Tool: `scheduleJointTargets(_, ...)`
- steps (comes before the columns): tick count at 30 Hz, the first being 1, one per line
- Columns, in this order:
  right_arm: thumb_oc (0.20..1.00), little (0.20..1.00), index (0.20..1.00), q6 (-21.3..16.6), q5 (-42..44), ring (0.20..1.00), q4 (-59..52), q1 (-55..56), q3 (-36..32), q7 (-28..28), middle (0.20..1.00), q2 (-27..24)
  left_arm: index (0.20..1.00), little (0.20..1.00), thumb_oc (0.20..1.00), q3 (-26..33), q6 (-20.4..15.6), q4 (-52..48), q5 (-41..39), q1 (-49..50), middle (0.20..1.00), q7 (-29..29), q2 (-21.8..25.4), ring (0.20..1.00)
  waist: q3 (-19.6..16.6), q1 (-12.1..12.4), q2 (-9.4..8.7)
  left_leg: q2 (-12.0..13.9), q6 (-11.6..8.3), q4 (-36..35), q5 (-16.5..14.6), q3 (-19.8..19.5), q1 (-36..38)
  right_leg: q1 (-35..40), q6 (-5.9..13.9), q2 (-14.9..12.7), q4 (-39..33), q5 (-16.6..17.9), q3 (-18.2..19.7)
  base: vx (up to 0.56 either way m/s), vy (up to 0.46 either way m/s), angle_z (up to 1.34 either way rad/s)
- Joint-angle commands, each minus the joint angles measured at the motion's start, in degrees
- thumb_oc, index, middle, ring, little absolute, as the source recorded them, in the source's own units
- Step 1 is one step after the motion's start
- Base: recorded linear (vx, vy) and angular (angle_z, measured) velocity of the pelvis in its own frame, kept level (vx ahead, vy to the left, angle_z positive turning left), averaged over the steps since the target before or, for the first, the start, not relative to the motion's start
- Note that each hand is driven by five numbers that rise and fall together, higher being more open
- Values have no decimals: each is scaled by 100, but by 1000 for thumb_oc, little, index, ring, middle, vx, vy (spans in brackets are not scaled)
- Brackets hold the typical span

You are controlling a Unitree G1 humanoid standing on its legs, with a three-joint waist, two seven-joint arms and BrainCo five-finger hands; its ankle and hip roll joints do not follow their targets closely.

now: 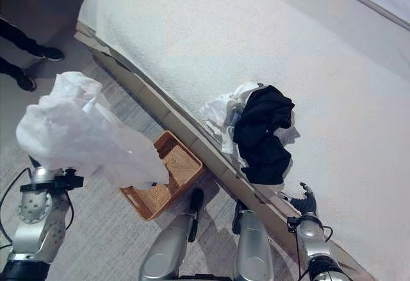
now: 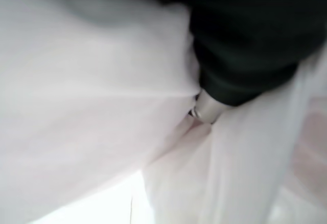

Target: Pick up clothes into the bucket

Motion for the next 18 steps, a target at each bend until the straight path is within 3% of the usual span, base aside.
scheduleJointTargets(1, 1000, 1000, 1000, -319, 138, 1000, -235, -135, 82, -177, 1000, -70, 200, 200, 200, 239, -286, -242, -204, -142, 200, -30, 72, 200, -71, -152, -79, 88, -95, -62, 18, -85, -57, 425, 407, -351, -576, 373, 235, 14, 21, -3)
scheduleJointTargets(6, 1000, 1000, 1000, -340, 161, 1000, -297, -125, 112, -161, 1000, -55, 200, 200, 200, 126, -221, -80, 44, -115, 200, 19, 108, 200, -45, -197, -115, 106, -94, -43, 4, -14, -80, 399, 416, -327, -644, 429, 278, 7, 14, -5)
scheduleJointTargets(18, 1000, 1000, 1000, -691, 589, 1000, -2092, 241, 315, 369, 1000, -161, 200, 200, 200, -271, 81, 2748, 1613, -710, 200, 936, 120, 200, 273, -504, -658, 299, -17, 457, -235, 684, -437, -117, 537, -21, -798, 719, 946, -5, 44, -34)
